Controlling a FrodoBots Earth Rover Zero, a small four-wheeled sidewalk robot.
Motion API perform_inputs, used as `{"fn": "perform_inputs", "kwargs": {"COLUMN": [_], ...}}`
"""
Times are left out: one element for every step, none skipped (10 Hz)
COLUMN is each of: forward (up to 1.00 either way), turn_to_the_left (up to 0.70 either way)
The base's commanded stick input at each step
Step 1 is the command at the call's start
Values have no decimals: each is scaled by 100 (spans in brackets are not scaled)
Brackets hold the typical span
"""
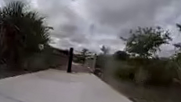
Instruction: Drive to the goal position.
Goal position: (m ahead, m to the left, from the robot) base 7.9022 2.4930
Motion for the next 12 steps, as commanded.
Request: {"fn": "perform_inputs", "kwargs": {"forward": [69, 69, 69, 69, 69, 69, 69, 69, 69, 69, 69, 69], "turn_to_the_left": [1, 1, 1, 1, 1, 1, 1, 2, 10, 14, 14, 14]}}
